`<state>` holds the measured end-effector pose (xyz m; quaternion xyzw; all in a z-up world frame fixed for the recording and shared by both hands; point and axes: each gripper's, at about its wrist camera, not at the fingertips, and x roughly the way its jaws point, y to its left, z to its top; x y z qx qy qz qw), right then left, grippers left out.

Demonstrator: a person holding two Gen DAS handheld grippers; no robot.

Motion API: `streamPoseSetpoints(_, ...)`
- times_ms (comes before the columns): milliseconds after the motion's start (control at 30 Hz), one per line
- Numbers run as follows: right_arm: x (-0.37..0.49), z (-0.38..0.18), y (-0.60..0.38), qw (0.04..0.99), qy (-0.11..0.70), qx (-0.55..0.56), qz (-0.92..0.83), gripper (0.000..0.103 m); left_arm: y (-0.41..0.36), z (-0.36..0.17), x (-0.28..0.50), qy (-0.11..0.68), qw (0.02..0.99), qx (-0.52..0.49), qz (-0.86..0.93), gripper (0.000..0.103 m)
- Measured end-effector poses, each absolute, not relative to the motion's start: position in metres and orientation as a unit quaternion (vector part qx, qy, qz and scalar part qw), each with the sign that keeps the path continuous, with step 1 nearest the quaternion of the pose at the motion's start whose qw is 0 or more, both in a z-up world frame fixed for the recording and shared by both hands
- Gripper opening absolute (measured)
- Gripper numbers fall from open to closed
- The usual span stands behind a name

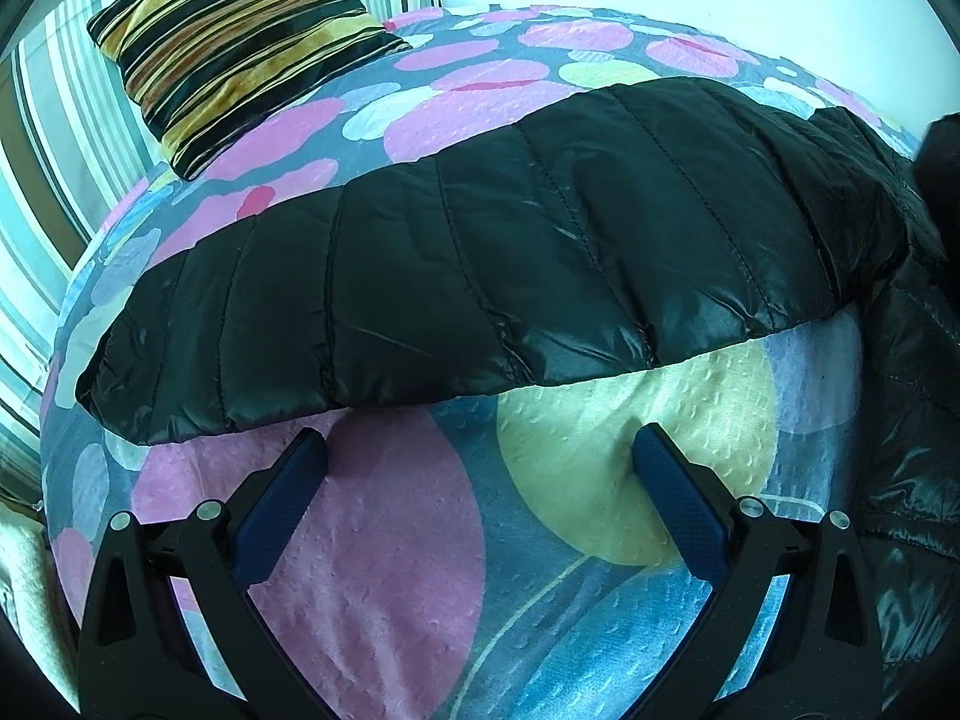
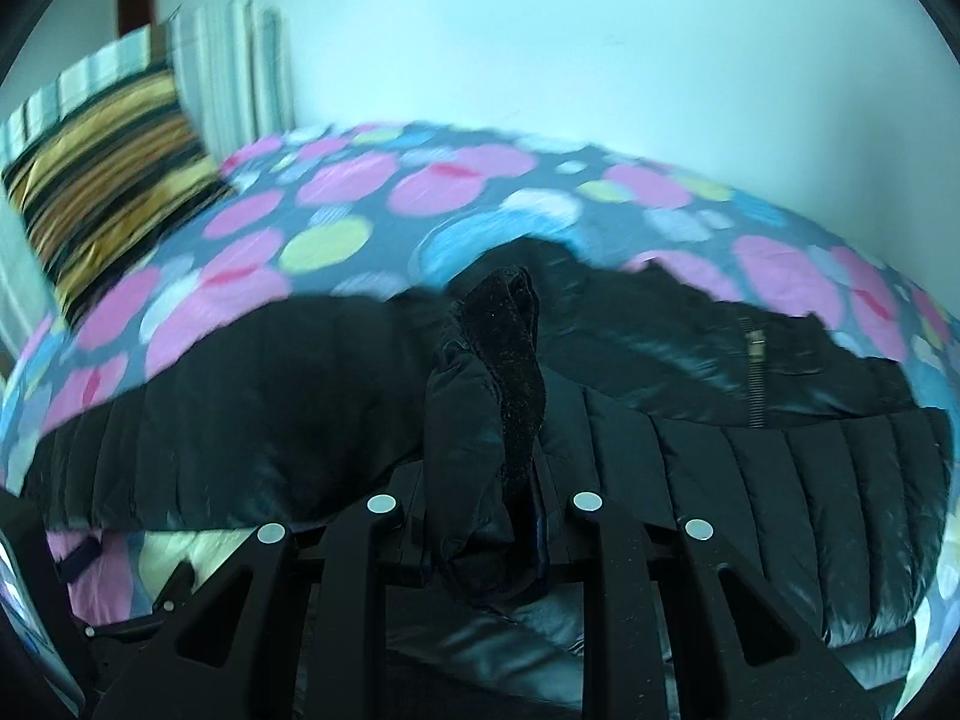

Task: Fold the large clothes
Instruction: 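Carry the held sleeve across the jacket body and open the right gripper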

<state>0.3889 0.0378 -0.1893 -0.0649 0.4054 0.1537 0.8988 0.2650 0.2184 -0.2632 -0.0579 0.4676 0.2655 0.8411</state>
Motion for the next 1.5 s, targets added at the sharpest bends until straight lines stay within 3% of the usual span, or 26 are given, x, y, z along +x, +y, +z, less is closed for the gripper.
streamPoseSetpoints(267,0.391,-0.228,0.065,0.875,0.439,-0.123,0.164,0.023,0.219,-0.264,0.265,0.468,0.841,-0.059,0.265,0.101)
streamPoseSetpoints(367,0.389,-0.223,0.062,0.876,0.435,-0.117,0.173,0.030,0.219,-0.263,0.265,0.468,0.841,-0.059,0.265,0.101)
streamPoseSetpoints(567,0.368,-0.186,0.034,0.885,0.418,-0.063,0.195,0.052,0.219,-0.264,0.265,0.468,0.841,-0.059,0.265,0.101)
streamPoseSetpoints(700,0.344,-0.147,-0.016,0.909,0.375,-0.032,0.177,0.054,0.219,-0.264,0.265,0.468,0.841,-0.058,0.265,0.101)
streamPoseSetpoints(867,0.347,-0.124,-0.129,0.938,0.345,0.002,0.041,0.043,0.218,-0.264,0.264,0.468,0.841,-0.058,0.265,0.101)
streamPoseSetpoints(1067,0.388,-0.148,-0.284,0.917,0.367,0.093,-0.128,0.023,0.219,-0.264,0.264,0.468,0.841,-0.058,0.264,0.101)
streamPoseSetpoints(1200,0.422,-0.178,-0.314,0.901,0.393,0.143,-0.115,0.022,0.219,-0.264,0.265,0.469,0.841,-0.057,0.265,0.101)
streamPoseSetpoints(1500,0.461,-0.246,-0.294,0.869,0.467,0.130,-0.097,0.022,0.217,-0.263,0.264,0.469,0.841,-0.054,0.266,0.101)
